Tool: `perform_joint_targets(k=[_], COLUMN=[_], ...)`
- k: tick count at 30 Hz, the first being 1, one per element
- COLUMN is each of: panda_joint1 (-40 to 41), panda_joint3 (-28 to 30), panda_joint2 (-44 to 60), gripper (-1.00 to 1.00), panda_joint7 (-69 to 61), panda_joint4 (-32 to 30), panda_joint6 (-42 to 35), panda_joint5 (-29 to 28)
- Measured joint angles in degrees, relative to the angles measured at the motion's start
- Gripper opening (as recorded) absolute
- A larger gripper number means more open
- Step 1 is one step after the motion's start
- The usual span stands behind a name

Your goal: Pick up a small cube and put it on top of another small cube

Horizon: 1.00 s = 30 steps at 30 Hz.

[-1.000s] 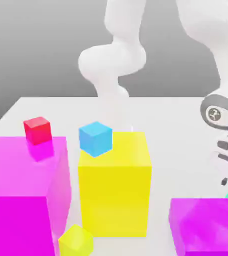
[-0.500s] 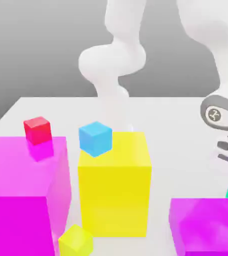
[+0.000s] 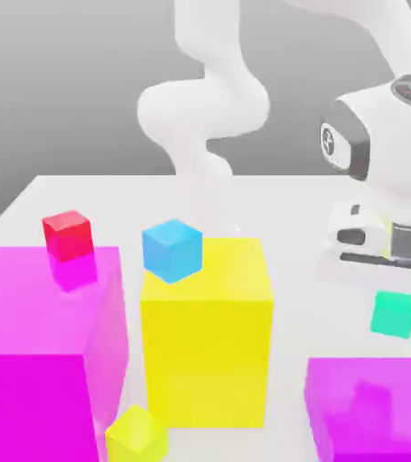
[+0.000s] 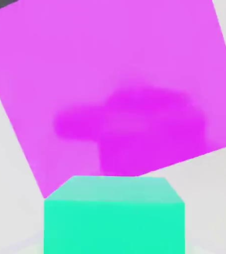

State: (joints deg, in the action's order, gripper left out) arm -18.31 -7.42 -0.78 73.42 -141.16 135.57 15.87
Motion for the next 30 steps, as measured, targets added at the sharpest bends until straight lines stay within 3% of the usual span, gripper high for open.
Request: perform_joint_targets(k=[10, 22, 26, 27, 30], panda_joint1=[5.61, 13.34, 14.37, 14.48, 14.48], panda_joint3=[7.35, 15.90, 16.89, 17.01, 17.01], panda_joint2=[-12.76, -29.95, -29.05, -28.34, -28.34], gripper=[-1.00, -1.00, -1.00, 1.00, 1.00], panda_joint7=[-28.42, -54.18, -56.35, -56.48, -56.48], panda_joint4=[-1.20, -3.05, -7.94, -9.37, -9.37], panda_joint6=[-10.90, -22.31, -16.16, -14.01, -14.01], panda_joint5=[-3.60, -18.97, -20.86, -20.96, -20.95])
